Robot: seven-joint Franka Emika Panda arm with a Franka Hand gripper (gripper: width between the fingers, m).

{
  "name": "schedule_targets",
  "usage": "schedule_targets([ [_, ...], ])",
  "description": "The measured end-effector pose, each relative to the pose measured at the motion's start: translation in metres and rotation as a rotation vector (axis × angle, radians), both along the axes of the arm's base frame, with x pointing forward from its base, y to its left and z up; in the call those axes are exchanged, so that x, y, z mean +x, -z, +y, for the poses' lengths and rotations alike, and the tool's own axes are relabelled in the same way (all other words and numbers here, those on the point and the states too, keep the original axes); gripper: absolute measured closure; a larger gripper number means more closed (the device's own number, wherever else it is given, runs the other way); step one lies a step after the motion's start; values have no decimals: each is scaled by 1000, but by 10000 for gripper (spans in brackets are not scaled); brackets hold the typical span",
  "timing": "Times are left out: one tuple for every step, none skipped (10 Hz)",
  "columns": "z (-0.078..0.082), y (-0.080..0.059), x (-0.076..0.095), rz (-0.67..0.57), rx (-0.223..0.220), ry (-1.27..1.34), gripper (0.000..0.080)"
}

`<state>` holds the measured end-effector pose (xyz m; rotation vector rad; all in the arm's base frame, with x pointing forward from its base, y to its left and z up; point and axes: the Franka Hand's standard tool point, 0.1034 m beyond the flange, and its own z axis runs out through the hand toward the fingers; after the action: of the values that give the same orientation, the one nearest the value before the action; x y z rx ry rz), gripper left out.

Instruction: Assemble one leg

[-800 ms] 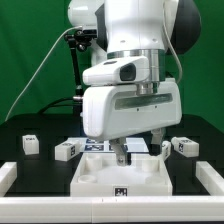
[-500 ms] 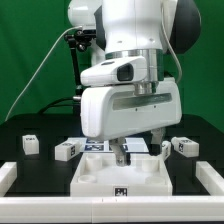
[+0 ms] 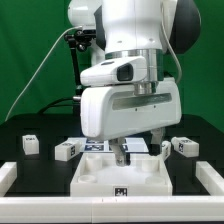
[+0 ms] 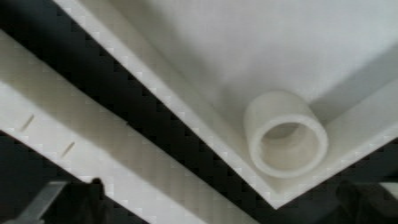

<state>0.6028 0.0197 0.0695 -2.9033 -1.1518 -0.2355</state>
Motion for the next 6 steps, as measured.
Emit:
schedule_targets([
  [-1,1,0,1,-1,1,150],
  [-5,6,-7,6,-7,-18,150],
  [-7,14,-20,37,-23,-112,150],
  [-6,19,-31,88,-49,-211,150],
  [-5,22,-38,118,-77,-288,150],
  [-6,26,-44,145,-96,-335,150],
])
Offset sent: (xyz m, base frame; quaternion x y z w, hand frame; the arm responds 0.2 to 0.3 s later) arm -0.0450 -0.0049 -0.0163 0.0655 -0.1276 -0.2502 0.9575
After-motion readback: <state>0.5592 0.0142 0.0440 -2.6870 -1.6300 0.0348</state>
